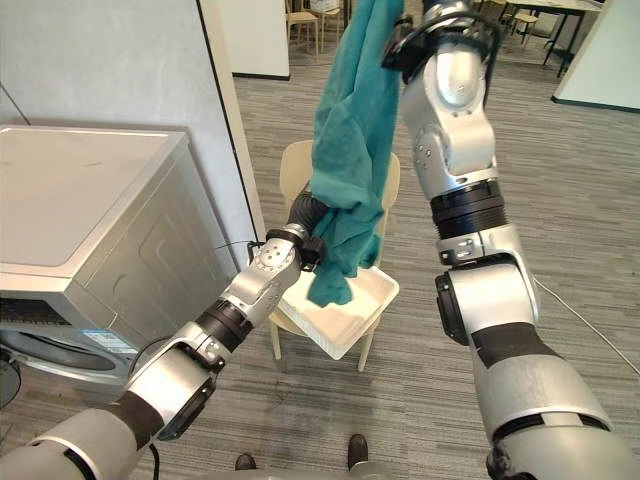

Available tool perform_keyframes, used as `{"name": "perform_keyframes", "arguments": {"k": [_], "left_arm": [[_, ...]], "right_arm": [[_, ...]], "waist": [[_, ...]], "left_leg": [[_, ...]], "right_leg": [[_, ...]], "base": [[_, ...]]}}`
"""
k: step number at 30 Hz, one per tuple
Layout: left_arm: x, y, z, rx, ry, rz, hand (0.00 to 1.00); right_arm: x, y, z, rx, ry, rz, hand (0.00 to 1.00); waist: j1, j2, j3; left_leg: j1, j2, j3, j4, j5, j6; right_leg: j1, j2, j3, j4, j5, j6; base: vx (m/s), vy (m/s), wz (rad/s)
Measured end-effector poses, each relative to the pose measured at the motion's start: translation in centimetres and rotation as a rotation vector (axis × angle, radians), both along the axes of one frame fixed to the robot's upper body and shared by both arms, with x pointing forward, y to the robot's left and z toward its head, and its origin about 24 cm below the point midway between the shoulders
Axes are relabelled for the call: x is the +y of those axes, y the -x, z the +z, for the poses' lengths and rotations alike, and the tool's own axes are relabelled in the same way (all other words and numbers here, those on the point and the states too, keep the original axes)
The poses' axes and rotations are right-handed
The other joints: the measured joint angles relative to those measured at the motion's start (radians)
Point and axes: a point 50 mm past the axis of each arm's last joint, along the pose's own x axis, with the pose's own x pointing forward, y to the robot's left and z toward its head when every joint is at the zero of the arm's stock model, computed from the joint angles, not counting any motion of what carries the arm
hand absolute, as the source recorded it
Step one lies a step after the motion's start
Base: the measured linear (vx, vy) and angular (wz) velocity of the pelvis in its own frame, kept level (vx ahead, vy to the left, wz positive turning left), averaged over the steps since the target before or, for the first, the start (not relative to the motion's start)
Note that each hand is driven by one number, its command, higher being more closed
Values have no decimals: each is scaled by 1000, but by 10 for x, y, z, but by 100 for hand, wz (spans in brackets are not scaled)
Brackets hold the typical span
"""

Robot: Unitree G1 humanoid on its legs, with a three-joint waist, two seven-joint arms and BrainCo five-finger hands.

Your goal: Pick up the laundry basket with both hands and put the clothes into the washing machine.

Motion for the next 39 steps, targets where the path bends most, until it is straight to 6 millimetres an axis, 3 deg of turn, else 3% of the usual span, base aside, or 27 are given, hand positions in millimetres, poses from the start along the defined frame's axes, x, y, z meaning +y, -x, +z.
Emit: {"name": "perform_keyframes", "arguments": {"k": [4, 13, 17, 19, 21, 22, 24, 25, 31, 39], "left_arm": [[-9, -4, 3, 17, -43, -9, 0], [-33, -1, 2, 23, -147, -50, 0], [-20, 4, -27, 42, -228, -78, 0], [-27, 10, -34, 47, -271, -104, 0], [-35, 9, -37, 96, -277, -84, 0], [-23, 0, -37, 128, -265, -11, 0], [-10, -9, -39, 190, -236, 65, 0], [-2, -12, -40, 229, -214, 98, 100], [3, -14, -41, 271, -182, 124, 100], [1, -14, -40, 268, -176, 135, 100]], "right_arm": [[17, 1, -9, 12, 7, 78, 100], [48, 9, -17, 12, 32, 205, 100], [33, 21, -27, -27, 32, 214, 100], [33, 28, -26, -62, 35, 227, 100], [47, 28, -31, -35, 27, 269, 100], [59, 30, -34, -24, 19, 309, 100], [63, 31, -35, -19, 24, 325, 100], [64, 31, -35, -14, 9, 337, 100], [78, 43, -39, -27, 3, 408, 100], [87, 49, -45, -15, -31, 454, 100]], "waist": [[-25, 1, -1], [-51, 3, -2], [-49, 9, -4], [-54, 19, -5], [-59, 29, -12], [-78, 30, -13], [-91, 30, -13], [-106, 33, -15], [-107, 56, -30], [-108, 58, -33]], "left_leg": [[2, -1, 6, 0, -1, 2], [21, -3, 25, 5, -7, -4], [29, 0, 22, 5, -15, -5], [27, -4, 20, 4, -30, -7], [37, -10, 36, 0, -33, -4], [44, -11, 56, 0, -33, -4], [52, -11, 76, 0, -34, -2], [57, -11, 88, 0, -35, -3], [68, -1, 122, 0, -44, -11], [80, 0, 147, 0, -48, -9]], "right_leg": [[-2, -1, 7, 0, 0, 1], [-3, 0, 35, 0, 4, 6], [0, 1, 31, 9, -2, 5], [-2, -1, 38, 9, -5, 2], [-4, -6, 54, 14, -5, 3], [-11, -5, 68, 19, -5, 5], [-20, -8, 89, 29, -5, 5], [-20, -10, 95, 31, -2, 10], [-36, 1, 120, 47, -9, 5], [-39, -2, 131, 64, -18, 10]], "base": [[10, 2, -7], [8, 6, -9], [-15, 0, -3], [-13, 6, 3], [-13, 27, -22], [-5, 23, -40], [-9, 17, -34], [-10, 16, -26], [1, -6, -16], [2, 3, -3]]}}
